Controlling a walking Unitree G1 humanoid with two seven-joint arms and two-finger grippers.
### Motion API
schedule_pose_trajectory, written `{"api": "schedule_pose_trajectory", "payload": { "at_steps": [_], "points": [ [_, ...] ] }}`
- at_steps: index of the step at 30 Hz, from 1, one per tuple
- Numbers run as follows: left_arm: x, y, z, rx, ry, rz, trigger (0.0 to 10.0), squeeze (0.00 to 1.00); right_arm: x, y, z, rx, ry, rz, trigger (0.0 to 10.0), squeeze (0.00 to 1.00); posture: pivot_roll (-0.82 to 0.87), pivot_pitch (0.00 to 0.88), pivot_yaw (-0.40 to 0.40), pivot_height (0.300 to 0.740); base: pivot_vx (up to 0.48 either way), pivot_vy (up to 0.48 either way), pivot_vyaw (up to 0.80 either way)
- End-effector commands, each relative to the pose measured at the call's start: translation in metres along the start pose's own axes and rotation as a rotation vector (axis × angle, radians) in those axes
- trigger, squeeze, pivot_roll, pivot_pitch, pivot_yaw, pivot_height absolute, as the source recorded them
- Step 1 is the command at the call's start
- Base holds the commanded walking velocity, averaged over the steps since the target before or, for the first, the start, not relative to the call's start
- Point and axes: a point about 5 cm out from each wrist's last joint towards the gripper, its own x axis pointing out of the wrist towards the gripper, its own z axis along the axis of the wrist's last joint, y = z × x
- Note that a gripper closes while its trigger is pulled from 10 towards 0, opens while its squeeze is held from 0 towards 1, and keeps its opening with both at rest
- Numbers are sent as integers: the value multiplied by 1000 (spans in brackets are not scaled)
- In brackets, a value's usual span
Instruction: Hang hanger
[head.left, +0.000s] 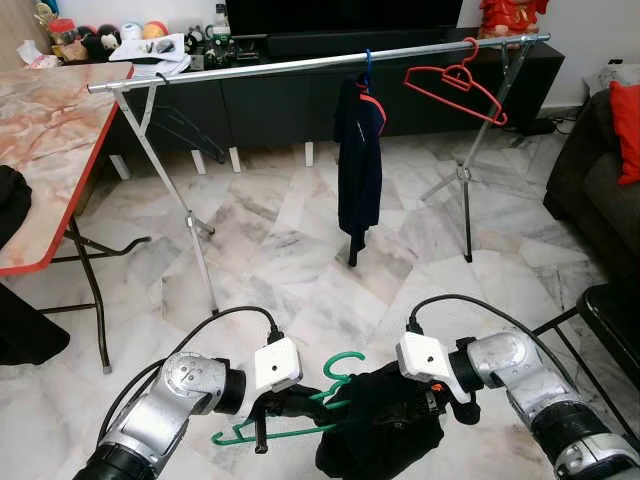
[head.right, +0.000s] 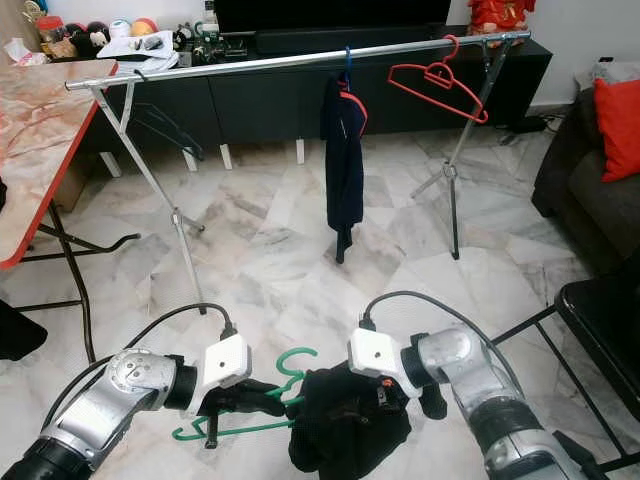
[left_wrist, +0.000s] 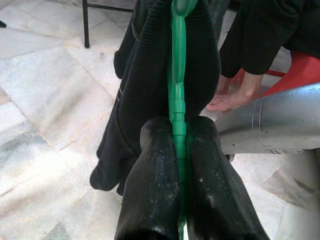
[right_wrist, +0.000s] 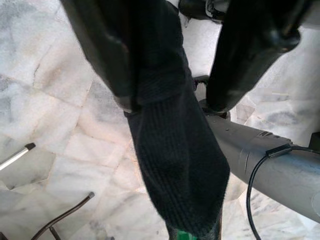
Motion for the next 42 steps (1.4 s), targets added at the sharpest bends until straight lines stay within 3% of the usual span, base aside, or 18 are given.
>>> {"api": "schedule_pose_trajectory", "payload": {
  "at_steps": [1,42],
  "points": [
    [1,1,9,39,-18,-16,10000,0,-1,-2,3,-6,-15,4,0,0,9,167,23,740,0,0,0],
    [3,4,14,64,-12,-18,10000,0,6,7,-5,22,-7,58,0,0,7,136,18,740,0,0,0]
  ]
}}
